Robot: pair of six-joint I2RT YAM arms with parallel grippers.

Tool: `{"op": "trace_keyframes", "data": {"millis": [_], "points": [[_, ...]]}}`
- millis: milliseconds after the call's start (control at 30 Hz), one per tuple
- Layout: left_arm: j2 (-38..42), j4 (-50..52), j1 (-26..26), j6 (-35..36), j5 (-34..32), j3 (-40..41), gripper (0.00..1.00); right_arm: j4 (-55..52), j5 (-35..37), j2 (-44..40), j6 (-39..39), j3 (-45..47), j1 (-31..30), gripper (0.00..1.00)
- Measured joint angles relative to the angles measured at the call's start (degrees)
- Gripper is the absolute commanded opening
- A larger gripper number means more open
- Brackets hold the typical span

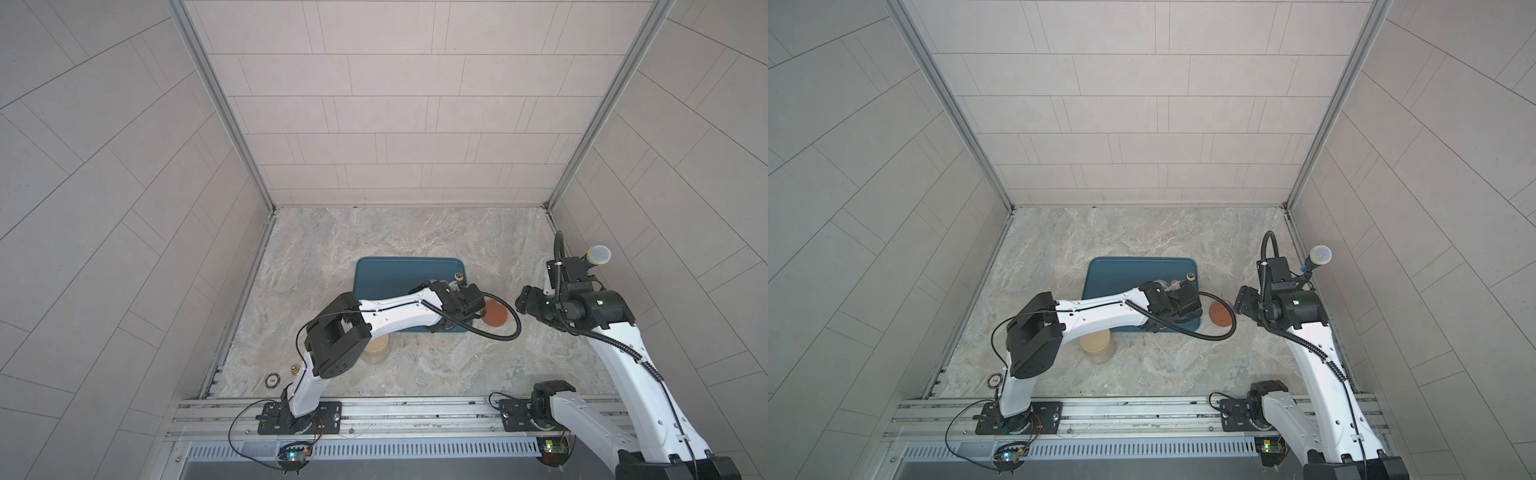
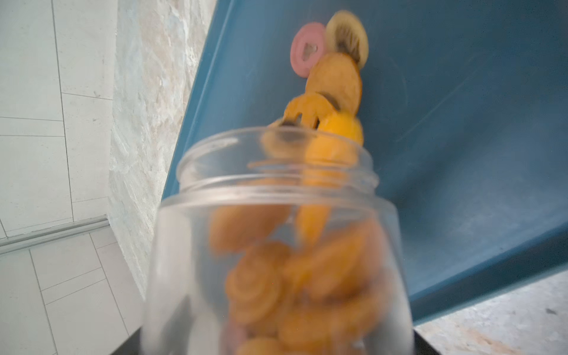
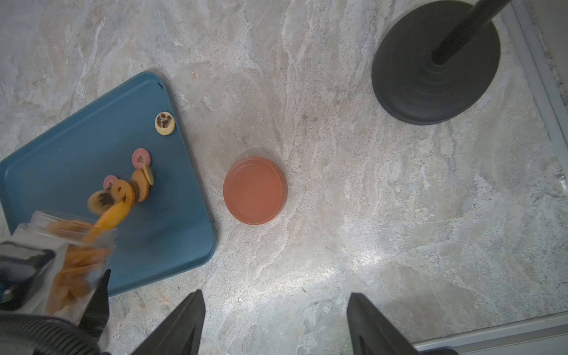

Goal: Pour the cookies out of the jar
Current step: Pour the cookies in the jar onto the tray.

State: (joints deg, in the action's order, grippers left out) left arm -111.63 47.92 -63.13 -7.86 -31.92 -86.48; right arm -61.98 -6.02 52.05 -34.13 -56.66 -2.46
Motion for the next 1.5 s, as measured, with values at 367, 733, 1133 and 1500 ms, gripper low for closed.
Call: {"op": "trace_keyframes", "data": {"millis": [367, 733, 1133, 1500], "points": [[29.86, -23.34, 6.78, -5.66, 17.64, 25.46, 0.0, -1.66, -0.11, -1.05, 1.99, 0.0, 2.16, 0.78], [22.38, -22.88, 7.17, -5.66, 25.7, 21.24, 0.0, -1.7, -0.85, -1.05, 2.14, 0.0, 2.25, 0.78], [-12.39, 9.9, 8.04, -4.76, 30.77, -17.29, 0.0, -1.66, -1.73, -1.07, 2.1, 0.0, 2.49, 0.78], [-15.58, 28.52, 4.37, -2.62, 19.15, -30.12, 0.0, -1.64, -1.95, -1.2, 2.1, 0.0, 2.54, 0.77]]}}
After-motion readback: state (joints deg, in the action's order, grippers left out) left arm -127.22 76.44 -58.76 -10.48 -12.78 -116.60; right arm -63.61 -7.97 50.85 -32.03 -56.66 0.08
